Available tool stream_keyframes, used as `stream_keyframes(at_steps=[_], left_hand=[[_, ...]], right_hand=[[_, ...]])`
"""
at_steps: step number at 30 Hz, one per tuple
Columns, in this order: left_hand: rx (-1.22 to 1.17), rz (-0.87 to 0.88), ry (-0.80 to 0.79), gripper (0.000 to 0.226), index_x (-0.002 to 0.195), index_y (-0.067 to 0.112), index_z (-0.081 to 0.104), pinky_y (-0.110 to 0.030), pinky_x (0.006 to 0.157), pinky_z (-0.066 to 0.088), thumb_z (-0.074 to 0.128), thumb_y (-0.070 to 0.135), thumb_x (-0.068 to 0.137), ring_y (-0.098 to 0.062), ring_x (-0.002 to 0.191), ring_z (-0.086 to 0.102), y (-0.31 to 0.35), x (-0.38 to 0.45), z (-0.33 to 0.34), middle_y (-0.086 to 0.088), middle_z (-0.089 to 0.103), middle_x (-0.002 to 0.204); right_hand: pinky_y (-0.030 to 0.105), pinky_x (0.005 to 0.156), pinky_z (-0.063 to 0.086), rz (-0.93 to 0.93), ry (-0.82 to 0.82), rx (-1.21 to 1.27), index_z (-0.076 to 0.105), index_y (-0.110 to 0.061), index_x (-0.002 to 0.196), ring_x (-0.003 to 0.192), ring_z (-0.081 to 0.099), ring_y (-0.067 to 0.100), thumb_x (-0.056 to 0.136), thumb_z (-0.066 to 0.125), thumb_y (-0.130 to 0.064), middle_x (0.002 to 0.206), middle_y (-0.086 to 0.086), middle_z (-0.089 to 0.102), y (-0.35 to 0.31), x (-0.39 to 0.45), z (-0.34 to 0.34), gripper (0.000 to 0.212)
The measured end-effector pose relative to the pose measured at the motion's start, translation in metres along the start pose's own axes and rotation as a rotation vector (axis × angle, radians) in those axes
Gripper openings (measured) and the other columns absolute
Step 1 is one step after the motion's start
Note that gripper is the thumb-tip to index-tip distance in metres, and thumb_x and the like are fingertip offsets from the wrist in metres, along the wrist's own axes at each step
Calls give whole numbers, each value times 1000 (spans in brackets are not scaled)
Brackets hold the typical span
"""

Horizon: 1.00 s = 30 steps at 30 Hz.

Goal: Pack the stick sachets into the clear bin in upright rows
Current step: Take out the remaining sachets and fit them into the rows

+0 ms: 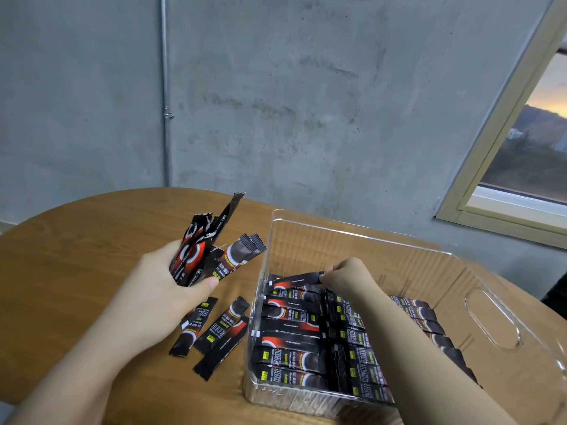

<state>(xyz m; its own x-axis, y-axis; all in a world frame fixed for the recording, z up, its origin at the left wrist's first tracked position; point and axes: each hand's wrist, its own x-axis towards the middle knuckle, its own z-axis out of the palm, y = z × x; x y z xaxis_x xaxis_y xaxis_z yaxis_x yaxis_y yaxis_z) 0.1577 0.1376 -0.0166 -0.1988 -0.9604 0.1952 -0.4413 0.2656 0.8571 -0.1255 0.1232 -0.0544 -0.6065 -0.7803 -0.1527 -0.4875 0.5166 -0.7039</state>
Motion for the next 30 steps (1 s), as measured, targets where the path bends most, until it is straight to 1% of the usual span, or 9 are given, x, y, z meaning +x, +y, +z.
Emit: stream_keyframes(at_steps=[3, 7, 11, 15, 18, 20, 22, 26, 30], left_hand=[[-6, 1, -14, 20, 82, 31, 61, -24, 58, 44, 75, 17, 79, -3, 60, 65, 2, -1, 0, 20, 69, 70], [-19, 6, -23, 20, 81, 30, 60, -24, 58, 42, 74, 16, 79, 1, 61, 64, 3, -2, 1, 21, 69, 70], [-37, 12, -45, 19, 79, 28, 61, -23, 58, 43, 74, 15, 79, -1, 62, 64, 7, -5, 1, 17, 70, 70], [-43, 20, -58, 15, 76, 21, 61, -24, 57, 43, 74, 15, 79, -4, 60, 65, 10, -5, 1, 8, 71, 67], [-44, 24, -72, 15, 75, 20, 60, -26, 60, 44, 74, 15, 79, -5, 59, 65, 11, -5, 1, 5, 71, 65], [-46, 29, -72, 16, 74, 19, 60, -28, 60, 44, 73, 14, 80, -5, 57, 64, 13, -5, 2, 4, 70, 63], [-44, 30, -69, 16, 75, 19, 59, -27, 59, 43, 73, 15, 80, -5, 55, 63, 14, -6, 3, 3, 70, 63], [-29, 16, -70, 14, 76, 20, 59, -25, 54, 40, 72, 17, 81, -2, 49, 59, 15, -6, 3, 5, 70, 62], [-38, 6, -73, 14, 78, 21, 60, -25, 55, 42, 73, 18, 81, -4, 52, 62, 14, -6, 2, 4, 70, 63]], right_hand=[[21, 47, 30, 25, -21, -110, 58, -1, 64, 46, 34, 16, 84, 63, -11, 61, 8, 56, -1, -2, 3, 23], [20, 44, 33, -11, -14, -250, 71, 0, 93, 49, 43, 16, 83, 67, -23, 67, 7, 58, -1, -7, 6, 26], [24, 59, 45, -96, -2, -312, 71, -2, 94, 65, 58, 20, 85, 68, -34, 82, 10, 70, -7, -17, 0, 34], [20, 58, 43, -404, -24, -43, 70, -11, 98, 58, 53, 6, 93, 55, -40, 81, 0, 69, -29, -48, -14, 33], [20, 58, 42, -583, -198, 268, 71, -20, 97, 55, 50, 6, 92, 48, -47, 72, -7, 66, -48, -77, -22, 35], [23, 61, 42, -642, -288, 330, 71, -19, 96, 59, 50, 9, 91, 51, -44, 64, -10, 61, -54, -87, -22, 32], [20, 61, 43, -679, -353, 349, 71, -16, 96, 59, 50, 7, 93, 58, -29, 67, -9, 64, -58, -90, -19, 18], [18, 59, 44, -676, -378, 393, 69, -10, 92, 58, 52, 7, 92, 60, -13, 85, 16, 69, -59, -91, -14, 9], [19, 59, 47, -667, -379, 466, 65, -8, 86, 57, 55, 8, 91, 58, -4, 74, 4, 68, -60, -92, -15, 9]])
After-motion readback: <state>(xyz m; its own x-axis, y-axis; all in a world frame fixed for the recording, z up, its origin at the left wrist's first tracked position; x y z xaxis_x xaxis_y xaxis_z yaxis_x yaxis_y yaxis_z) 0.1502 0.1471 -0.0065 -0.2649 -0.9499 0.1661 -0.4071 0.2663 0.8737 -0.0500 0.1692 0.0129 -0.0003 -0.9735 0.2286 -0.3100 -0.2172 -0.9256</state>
